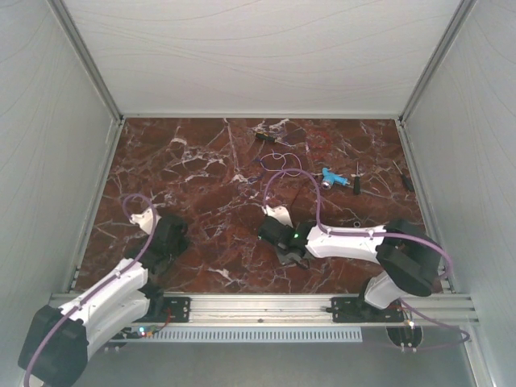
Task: Zip-tie the wires
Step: Straighten the cable at the center of the board.
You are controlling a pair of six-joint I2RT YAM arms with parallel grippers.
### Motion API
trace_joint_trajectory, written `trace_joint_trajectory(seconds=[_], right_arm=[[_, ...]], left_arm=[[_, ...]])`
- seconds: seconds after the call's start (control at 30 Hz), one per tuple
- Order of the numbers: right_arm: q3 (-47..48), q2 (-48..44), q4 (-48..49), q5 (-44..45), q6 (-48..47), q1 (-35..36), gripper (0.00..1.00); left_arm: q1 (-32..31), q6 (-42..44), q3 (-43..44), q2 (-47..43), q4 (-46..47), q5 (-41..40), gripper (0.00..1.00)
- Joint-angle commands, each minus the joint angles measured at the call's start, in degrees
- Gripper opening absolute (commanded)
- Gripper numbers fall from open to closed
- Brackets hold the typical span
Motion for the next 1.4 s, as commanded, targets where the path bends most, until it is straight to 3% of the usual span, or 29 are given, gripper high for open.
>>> trace_joint_trajectory(seconds=[0.0, 0.13, 0.23, 0.33, 0.37, 0.47, 0.57, 0.93, 1.13, 1.37], right_arm=[[2.73, 2.40, 0.42, 1.59, -1.91, 0.73, 0.00], [4.16, 3.55, -0.02, 1.54, -2.07, 1.48, 0.00], [5.07, 4.32, -0.80, 1.78, -1.62, 1.95, 0.00], [5.97, 5.08, -1.91, 2.16, -0.49, 2.17, 0.00], [6.19, 5.37, -2.25, 2.30, -0.04, 2.11, 0.00], [6.89, 5.96, -3.02, 2.54, 1.24, 2.16, 0.00], [7.79, 6.37, -3.44, 2.28, 1.92, 2.11, 0.09], [12.50, 2.99, -5.68, 2.77, -1.25, 1.78, 0.60], [15.17, -2.38, -2.45, -1.78, -5.69, -1.59, 0.72], [15.72, -3.39, 9.74, -1.27, -5.76, -7.47, 0.80]], left_arm=[[0.26, -1.99, 1.08, 0.10, 1.71, -1.60, 0.17], [0.26, -3.07, 1.01, 0.19, 1.71, -2.07, 0.51], [0.26, -3.20, 0.91, -0.79, 1.44, -2.44, 0.70], [0.29, -3.42, 1.60, -2.21, -0.48, -3.39, 0.97], [0.27, -3.68, 2.02, -2.92, -1.32, -3.74, 0.99], [0.34, -4.01, 3.06, -5.64, -3.47, -4.20, 1.00], [0.34, -3.77, 4.06, -9.17, -4.52, -4.49, 1.00], [0.35, 5.49, 14.52, -17.33, -11.98, -0.27, 1.00], [0.27, 14.25, 22.97, -22.61, -16.40, 5.18, 1.00], [0.27, 19.38, 30.54, -24.67, -25.34, 4.71, 1.00]])
